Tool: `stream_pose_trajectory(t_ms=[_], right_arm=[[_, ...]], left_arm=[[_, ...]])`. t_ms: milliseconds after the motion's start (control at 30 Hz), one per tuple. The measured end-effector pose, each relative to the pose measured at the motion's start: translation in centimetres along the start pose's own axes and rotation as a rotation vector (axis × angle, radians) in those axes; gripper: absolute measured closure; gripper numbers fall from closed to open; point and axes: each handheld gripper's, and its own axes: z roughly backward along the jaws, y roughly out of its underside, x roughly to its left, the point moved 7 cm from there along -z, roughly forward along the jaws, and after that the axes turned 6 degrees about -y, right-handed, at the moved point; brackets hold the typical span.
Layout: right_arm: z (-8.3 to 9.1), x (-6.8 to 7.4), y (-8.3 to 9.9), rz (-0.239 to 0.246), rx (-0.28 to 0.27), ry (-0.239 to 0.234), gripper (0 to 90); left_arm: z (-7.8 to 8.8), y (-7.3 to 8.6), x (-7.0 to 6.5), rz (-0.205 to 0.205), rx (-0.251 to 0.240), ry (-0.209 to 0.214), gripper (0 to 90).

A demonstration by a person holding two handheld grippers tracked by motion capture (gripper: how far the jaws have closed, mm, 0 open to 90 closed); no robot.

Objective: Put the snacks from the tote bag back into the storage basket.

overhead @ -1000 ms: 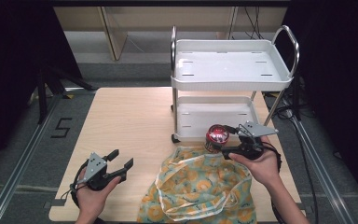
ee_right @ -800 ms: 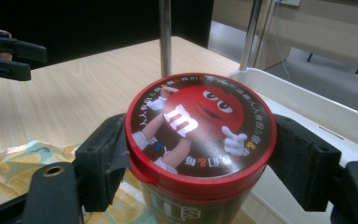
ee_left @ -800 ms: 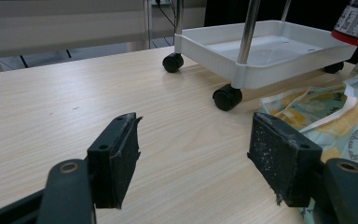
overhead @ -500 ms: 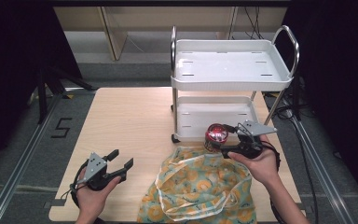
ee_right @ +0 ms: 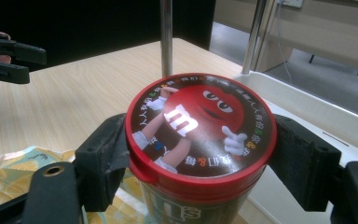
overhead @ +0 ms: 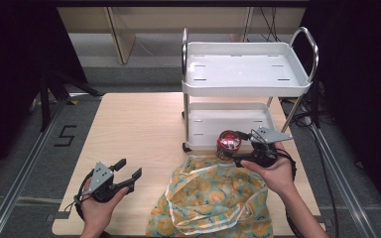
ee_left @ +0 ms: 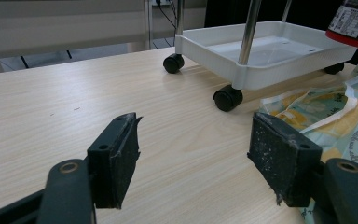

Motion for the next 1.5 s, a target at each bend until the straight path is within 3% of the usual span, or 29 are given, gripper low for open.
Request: stream_pose_trajectory(t_ms=[933, 967, 1033, 1300, 1400, 1433, 1500], right_arm=[[-0.6, -0.4, -0.2, 0.008, 0.004, 0.009, 26.2], [-0.8, -0.4, -0.3, 0.004, -0.016, 0.017, 26.2], [-0.8, -0.5, -0.3, 0.013, 0.011, 0.009, 26.2], [-1.3, -0.5, -0.6, 0.017, -0.007, 0.001, 26.2], [-1.4, -0.3, -0.6, -0.009, -0.011, 0.003, 26.2], [-1.4, -0.4, -0.7, 0.012, 0.003, 0.007, 26.1], [-1.5, -0.3, -0.7, -0.001, -0.003, 0.008, 26.2]], left_arm=[[0.1, -0.1, 0.3, 0.002, -0.007, -0.005, 32.4], [0.1, -0.1, 0.3, 0.001, -0.006, -0.004, 32.4], [0.1, -0.1, 0.3, 0.0, -0.006, -0.004, 32.4], [0.1, -0.1, 0.3, 0.0, -0.006, -0.004, 32.4], [0.1, -0.1, 0.3, -0.001, -0.004, -0.005, 32.4], [0.1, -0.1, 0.3, -0.001, -0.004, -0.005, 32.4], [0.1, -0.1, 0.3, 0.0, -0.005, -0.004, 32.4]])
